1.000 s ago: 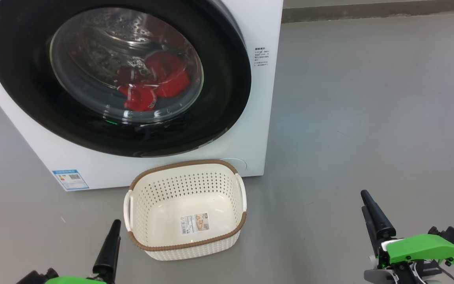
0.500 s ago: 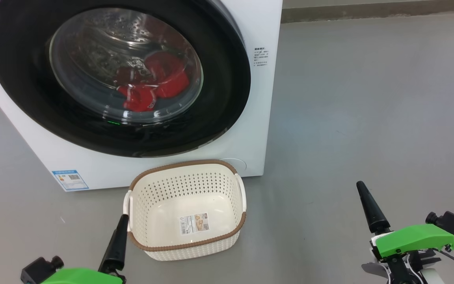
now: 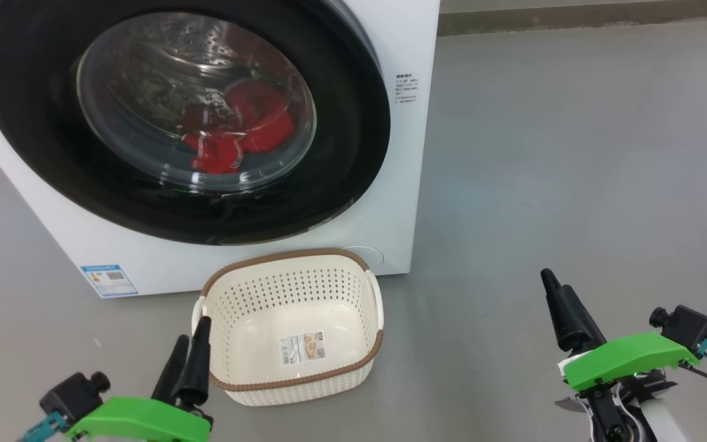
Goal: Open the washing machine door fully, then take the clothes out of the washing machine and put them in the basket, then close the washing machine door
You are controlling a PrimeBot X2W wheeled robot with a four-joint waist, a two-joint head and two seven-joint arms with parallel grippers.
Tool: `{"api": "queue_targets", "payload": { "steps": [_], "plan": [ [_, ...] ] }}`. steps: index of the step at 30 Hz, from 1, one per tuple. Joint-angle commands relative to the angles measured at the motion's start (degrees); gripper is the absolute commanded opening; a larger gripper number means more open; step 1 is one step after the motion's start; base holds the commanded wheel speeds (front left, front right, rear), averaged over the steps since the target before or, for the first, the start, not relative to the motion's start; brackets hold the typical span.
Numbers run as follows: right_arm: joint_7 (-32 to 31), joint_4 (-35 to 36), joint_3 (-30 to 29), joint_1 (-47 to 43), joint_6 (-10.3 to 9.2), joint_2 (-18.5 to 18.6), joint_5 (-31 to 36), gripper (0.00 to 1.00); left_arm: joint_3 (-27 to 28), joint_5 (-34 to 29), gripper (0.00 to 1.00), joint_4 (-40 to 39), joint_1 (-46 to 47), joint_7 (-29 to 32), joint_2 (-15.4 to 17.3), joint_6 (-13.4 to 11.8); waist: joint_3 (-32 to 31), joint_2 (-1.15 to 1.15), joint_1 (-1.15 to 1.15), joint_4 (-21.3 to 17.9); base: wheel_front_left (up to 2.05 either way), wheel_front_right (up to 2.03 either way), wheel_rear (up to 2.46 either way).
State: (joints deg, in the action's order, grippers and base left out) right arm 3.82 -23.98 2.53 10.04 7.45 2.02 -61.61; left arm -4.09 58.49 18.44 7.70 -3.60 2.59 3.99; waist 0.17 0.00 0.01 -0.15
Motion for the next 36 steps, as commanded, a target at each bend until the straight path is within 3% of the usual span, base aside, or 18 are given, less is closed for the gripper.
{"api": "queue_targets", "payload": {
  "steps": [1,36],
  "plan": [
    [0.9,1.1,0.9,3.8,0.02,0.6,2.2,1.00,0.4,-2.6,1.00,-1.3,3.3,-0.8,1.0,-0.5,0.0,0.00,0.00,0.0,0.00,0.00,0.00],
    [6.3,-0.2,2.7,9.7,0.03,0.8,27.9,1.00,-2.2,-25.4,1.00,1.4,8.1,-6.3,1.1,-2.9,-0.2,0.00,-0.01,-0.2,0.00,0.00,0.00]
  ]
}}
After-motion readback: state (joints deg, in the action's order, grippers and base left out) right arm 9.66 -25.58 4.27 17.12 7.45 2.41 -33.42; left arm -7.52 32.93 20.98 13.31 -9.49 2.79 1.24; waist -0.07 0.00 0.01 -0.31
